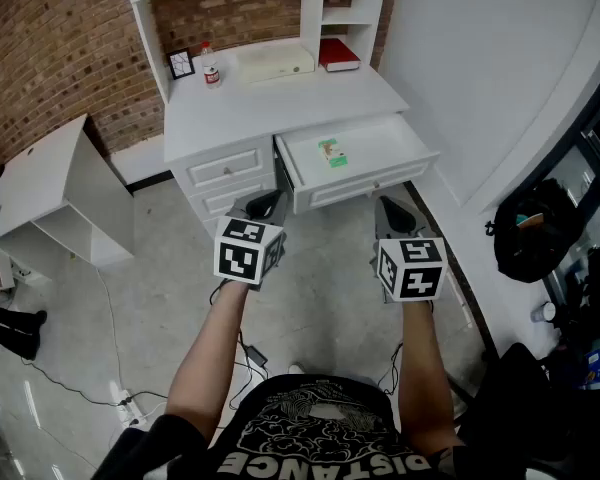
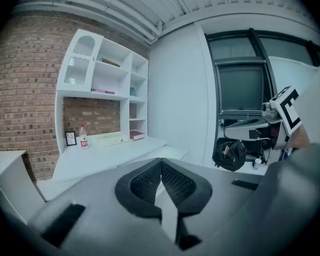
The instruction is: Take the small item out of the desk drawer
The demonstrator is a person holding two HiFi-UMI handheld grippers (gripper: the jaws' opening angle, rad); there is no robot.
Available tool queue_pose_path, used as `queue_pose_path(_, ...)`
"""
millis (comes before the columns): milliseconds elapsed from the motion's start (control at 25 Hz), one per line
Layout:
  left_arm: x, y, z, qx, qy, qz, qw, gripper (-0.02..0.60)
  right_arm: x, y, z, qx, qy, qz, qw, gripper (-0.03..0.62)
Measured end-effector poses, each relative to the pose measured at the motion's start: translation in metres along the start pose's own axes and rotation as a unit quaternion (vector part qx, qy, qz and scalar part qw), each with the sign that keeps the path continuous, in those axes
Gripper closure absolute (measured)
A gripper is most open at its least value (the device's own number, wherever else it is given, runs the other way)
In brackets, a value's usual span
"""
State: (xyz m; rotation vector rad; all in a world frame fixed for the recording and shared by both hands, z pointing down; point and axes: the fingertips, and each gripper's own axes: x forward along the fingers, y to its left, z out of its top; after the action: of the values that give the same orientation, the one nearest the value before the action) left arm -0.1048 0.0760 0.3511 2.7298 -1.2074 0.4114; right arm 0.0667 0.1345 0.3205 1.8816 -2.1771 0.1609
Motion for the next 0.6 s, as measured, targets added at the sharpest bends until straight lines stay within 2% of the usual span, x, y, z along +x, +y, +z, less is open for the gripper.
queue_pose_path(400, 0.010, 0.002, 0.000, 0.007, 0.002, -0.007, 0.9999, 0.574, 0.011, 0.000, -0.002, 0.004, 0.000, -0.003, 1.000, 0.589)
queue_pose_path(600, 0.019, 0.005, 0.004, 0.010, 0.001, -0.009, 0.9999, 0.574, 0.023, -0.002, -0.004, 0.001, 0.007, 0.004, 1.000, 0.560)
